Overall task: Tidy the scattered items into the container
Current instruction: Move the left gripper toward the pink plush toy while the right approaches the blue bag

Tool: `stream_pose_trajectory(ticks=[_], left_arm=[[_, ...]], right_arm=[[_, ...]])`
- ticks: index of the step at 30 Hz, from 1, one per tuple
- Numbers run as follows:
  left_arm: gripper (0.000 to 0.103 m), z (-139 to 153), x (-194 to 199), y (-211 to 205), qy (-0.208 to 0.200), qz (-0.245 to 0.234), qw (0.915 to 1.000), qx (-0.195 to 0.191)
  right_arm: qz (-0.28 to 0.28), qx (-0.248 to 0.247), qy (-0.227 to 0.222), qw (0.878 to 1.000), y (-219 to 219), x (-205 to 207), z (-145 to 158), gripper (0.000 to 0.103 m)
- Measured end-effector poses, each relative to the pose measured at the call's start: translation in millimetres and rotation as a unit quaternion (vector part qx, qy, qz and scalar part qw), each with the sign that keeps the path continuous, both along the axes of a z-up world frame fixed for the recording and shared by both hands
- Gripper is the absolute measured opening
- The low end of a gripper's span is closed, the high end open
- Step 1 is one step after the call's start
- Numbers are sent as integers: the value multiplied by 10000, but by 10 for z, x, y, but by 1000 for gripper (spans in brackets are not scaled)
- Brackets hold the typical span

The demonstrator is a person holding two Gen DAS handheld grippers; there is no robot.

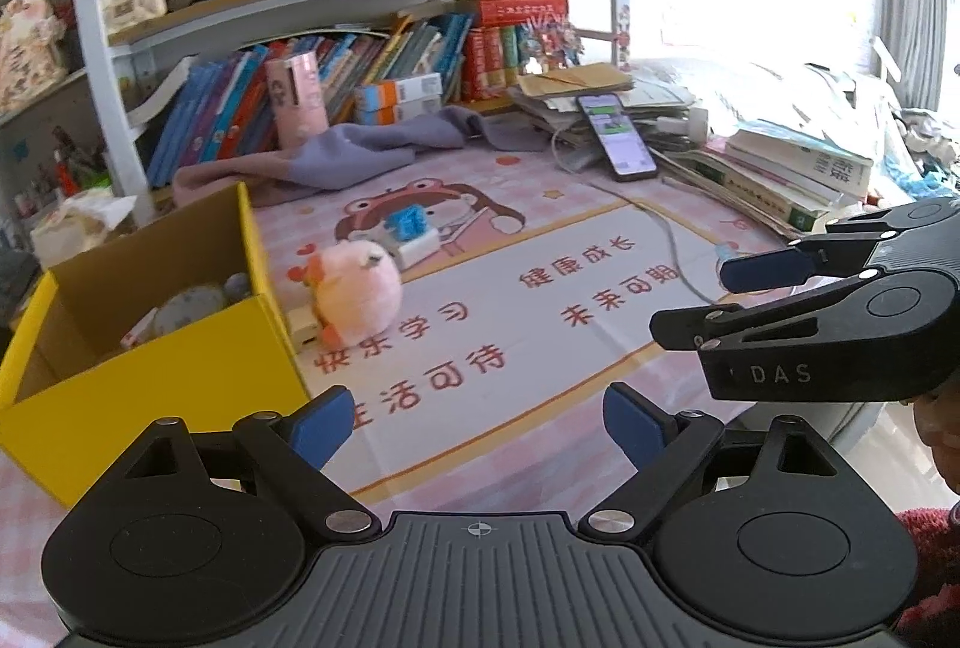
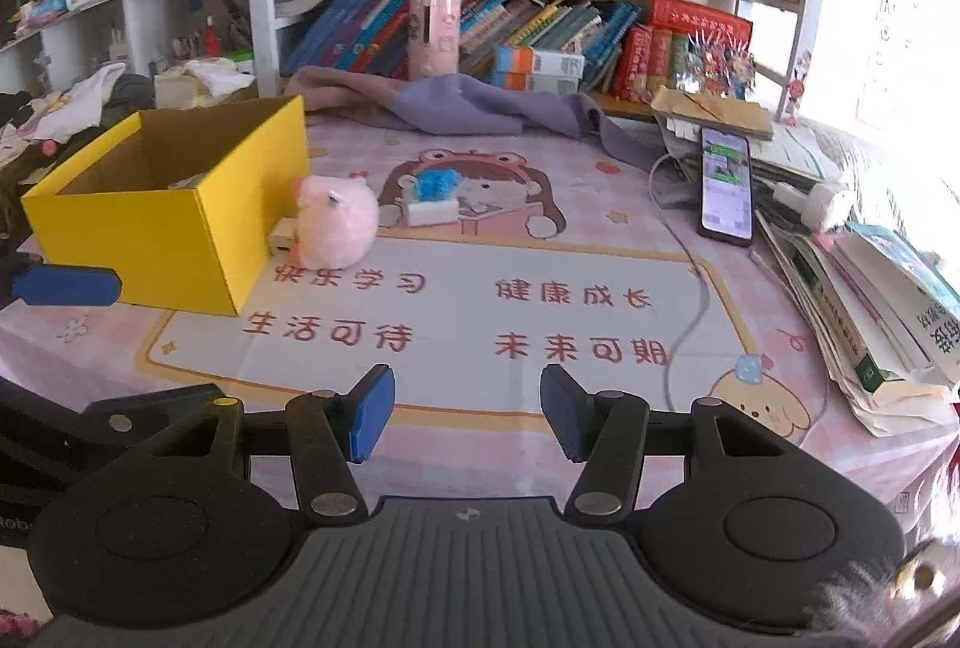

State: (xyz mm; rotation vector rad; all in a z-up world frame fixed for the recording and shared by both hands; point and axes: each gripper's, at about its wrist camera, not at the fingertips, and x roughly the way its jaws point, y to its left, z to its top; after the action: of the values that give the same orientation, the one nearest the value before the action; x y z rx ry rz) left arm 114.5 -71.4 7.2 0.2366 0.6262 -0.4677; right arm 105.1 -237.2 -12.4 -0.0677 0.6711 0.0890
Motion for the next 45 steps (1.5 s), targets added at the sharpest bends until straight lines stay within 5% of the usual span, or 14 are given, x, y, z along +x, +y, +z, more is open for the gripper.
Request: stream_pose_trajectory(ticks=[22, 33, 45], left_arm=[[91, -138, 763, -759, 190, -473, 9987, 2], [91, -21, 1164, -914, 46, 477, 9988, 115], [87, -54, 1513, -867, 179, 1498, 9876, 434]], right_arm=[[-378, -129, 245, 9989, -658, 657, -98, 52], [188, 27, 160, 9997, -962, 1268, -25, 52], [1152, 275, 300, 9925, -935, 1989, -101, 52]])
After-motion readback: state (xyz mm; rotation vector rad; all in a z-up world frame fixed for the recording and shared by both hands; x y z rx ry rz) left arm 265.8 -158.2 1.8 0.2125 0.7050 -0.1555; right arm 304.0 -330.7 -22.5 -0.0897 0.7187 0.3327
